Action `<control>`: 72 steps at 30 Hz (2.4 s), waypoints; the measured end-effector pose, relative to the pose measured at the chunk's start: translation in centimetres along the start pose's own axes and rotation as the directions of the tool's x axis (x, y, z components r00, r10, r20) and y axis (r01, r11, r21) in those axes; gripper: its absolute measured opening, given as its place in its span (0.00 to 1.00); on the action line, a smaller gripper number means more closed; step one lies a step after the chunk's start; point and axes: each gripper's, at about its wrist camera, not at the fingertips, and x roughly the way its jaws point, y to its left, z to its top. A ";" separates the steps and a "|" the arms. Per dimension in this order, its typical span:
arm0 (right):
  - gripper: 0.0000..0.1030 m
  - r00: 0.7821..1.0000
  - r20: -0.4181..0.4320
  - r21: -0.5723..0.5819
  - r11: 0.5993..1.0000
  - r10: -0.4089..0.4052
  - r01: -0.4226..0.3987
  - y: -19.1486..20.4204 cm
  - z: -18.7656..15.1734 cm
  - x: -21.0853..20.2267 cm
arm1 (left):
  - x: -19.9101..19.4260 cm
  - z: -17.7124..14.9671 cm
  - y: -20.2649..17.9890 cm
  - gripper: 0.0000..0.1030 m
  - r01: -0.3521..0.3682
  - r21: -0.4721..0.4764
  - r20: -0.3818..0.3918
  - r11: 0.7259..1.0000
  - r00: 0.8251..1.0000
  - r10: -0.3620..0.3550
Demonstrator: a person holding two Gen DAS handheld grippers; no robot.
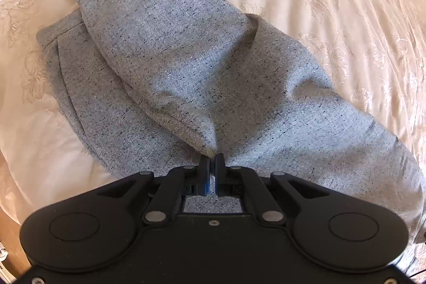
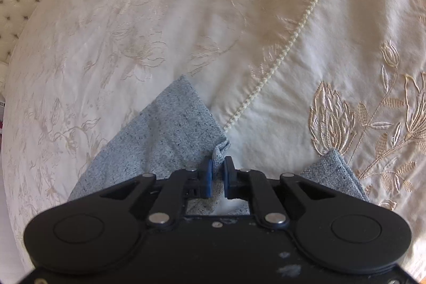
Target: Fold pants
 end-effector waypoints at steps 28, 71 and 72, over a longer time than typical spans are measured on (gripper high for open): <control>0.09 0.964 0.192 -0.085 0.975 -0.187 0.206 -2.9 -11.1 -13.3 | -2.4 -0.3 3.3 0.03 0.108 0.238 -0.014 0.965 0.994 -0.108; 0.24 0.997 0.035 -0.549 0.833 -0.062 0.071 -4.8 -3.5 -6.1 | -0.4 -13.6 -11.7 0.09 0.109 0.278 -0.197 0.954 0.979 -0.054; 0.25 0.997 0.023 -0.559 0.826 -0.067 0.069 -4.8 -3.3 -5.5 | 0.2 -13.8 -11.6 0.09 0.099 0.266 -0.202 0.959 0.978 -0.045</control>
